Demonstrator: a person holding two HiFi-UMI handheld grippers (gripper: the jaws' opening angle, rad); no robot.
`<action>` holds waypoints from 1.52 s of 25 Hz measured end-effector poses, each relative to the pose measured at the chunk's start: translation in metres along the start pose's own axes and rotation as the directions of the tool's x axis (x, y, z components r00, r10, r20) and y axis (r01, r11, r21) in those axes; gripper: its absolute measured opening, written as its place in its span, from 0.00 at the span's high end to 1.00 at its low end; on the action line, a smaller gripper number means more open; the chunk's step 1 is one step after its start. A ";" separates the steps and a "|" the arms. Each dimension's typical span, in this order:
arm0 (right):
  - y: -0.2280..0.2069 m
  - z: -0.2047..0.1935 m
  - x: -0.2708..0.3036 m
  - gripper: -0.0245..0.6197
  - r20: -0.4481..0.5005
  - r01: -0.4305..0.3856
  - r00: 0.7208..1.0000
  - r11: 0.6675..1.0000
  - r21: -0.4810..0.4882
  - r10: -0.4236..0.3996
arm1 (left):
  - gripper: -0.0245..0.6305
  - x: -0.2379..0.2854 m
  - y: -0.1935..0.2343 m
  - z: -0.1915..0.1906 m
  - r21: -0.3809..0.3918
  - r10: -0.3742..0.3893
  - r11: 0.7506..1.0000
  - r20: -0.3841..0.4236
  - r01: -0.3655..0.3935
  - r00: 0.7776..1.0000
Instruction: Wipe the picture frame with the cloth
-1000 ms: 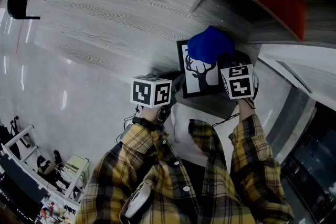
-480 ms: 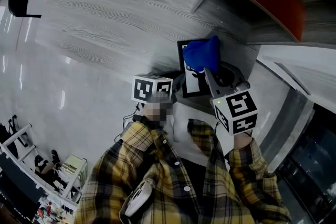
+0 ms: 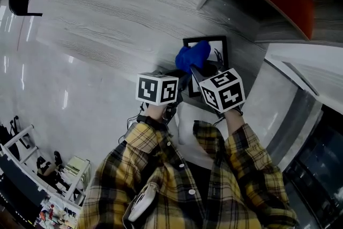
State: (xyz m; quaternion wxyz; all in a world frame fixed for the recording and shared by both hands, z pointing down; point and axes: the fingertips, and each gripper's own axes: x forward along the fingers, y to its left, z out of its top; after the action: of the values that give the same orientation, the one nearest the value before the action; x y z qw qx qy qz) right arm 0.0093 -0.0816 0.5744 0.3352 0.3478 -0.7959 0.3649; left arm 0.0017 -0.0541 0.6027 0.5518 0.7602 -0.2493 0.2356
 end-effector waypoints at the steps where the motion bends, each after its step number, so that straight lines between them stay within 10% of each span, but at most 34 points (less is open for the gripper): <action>1: -0.003 0.000 0.002 0.90 0.004 0.006 1.000 1.000 0.007 -0.006 | 0.86 0.000 0.000 0.000 0.001 0.000 1.000 0.000 0.000 1.000; 38: -0.125 -0.077 -0.080 0.90 -0.113 0.402 0.914 0.903 0.149 -0.389 | 0.86 -0.001 0.001 0.000 -0.013 -0.013 1.000 -0.007 0.012 1.000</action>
State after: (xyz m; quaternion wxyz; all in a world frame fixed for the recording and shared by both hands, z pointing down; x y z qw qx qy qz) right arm 0.1732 -0.0560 0.5941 0.4034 0.5142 -0.6608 0.3691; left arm 0.0000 -0.0539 0.6029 0.5591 0.7573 -0.2442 0.2330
